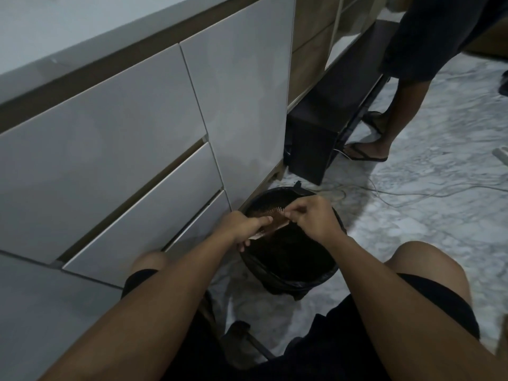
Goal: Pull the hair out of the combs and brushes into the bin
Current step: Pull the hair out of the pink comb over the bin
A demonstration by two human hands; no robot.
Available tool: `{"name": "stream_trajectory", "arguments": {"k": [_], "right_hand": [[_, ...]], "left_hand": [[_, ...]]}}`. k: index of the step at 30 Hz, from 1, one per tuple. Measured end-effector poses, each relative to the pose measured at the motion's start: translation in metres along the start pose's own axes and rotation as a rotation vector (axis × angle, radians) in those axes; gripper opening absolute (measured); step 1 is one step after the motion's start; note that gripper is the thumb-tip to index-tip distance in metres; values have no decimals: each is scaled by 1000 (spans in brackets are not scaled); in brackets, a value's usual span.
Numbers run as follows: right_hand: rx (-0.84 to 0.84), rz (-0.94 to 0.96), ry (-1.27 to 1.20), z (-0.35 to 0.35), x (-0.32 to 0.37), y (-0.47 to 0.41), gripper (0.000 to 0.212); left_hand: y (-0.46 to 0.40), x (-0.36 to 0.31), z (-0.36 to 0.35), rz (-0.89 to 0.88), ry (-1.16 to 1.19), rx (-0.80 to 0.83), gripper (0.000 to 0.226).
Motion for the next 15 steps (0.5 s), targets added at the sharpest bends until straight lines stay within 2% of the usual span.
{"name": "stream_trajectory", "arguments": {"k": [8,10,13,15], "right_hand": [[-212,-148,5,13,-5,0,13],[-158,-119,-17,9,-4,-1,21],[21,10,-6,1,6,-1,39],[99,85,49,-6,13,2,39]], "left_hand": [[6,-3,6,-13,85,-8,60],[8,-4,6,-11,61,-18,58],[10,-5,7,-11,40,-33,58],[11,-4,7,-12,48,-22,58]]}}
Point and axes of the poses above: each hand's wrist, its own y-axis away from the middle knuckle, its own z-axis out of the back of the hand, x = y × z, the point moved 5 cm from there along -y, towards the middle knuckle, and after that the axes turned 10 degrees about z, right-handed, at the moved point
